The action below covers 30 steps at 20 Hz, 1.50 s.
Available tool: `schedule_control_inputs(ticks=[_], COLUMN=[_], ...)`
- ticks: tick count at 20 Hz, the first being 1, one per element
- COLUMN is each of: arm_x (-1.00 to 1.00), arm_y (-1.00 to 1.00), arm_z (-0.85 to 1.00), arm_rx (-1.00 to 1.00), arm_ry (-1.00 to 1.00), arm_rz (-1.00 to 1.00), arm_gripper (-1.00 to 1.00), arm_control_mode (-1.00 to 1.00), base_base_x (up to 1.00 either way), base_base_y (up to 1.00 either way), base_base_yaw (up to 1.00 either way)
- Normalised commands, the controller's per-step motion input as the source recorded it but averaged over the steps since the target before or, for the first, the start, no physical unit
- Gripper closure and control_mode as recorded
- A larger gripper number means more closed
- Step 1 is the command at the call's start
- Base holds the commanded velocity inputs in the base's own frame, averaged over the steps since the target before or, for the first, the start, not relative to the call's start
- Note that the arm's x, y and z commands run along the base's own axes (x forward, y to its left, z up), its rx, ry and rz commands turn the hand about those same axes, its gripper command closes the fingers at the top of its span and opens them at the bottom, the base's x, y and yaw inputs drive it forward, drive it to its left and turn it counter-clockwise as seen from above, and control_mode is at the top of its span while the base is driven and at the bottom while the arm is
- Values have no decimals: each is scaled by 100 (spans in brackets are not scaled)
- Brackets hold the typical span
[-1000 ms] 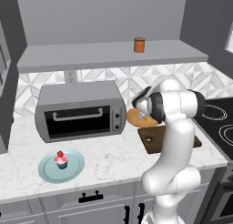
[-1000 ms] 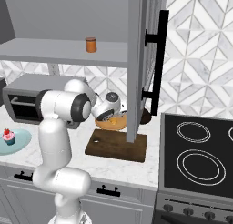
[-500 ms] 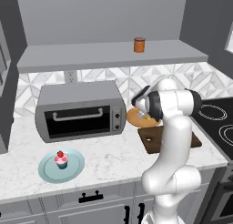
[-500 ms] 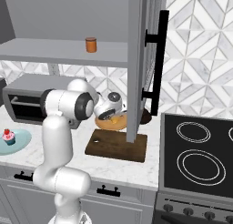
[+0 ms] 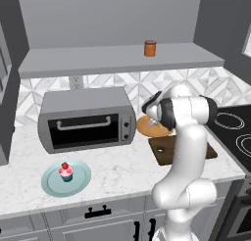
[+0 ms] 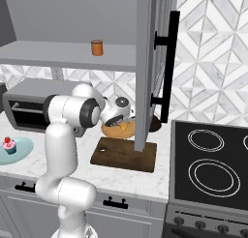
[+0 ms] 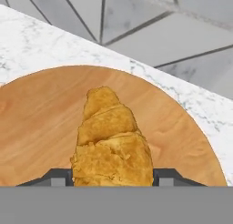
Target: From the different types of pastries on the counter, select a croissant and place it on the cutting board. Then retrieve a jar of jam from the cabinet and place it alongside the croissant on the cutting board.
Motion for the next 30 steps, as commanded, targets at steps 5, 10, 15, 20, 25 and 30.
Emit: schedule_control_inputs(ticks=[5,10,15,20,25,30], arm_x=[-24,-86,-88,-39,-54,-95], arm_y=[0,-7,-17,-21,-13,0], arm_z=[58,11,38,79,77,14], arm_rx=[0,-10,-4,0,0,-3], arm_ry=[-5,-1,0,4,5,9], arm_rz=[3,7,8,8,10,13], arm_gripper=[100,100,100,100,100,100], arm_control_mode=[-100,-100,-100,-100,-100,-100], base_base_x=[0,0,0,0,0,0], base_base_y=[0,0,0,0,0,0], base_base_yaw=[0,0,0,0,0,0])
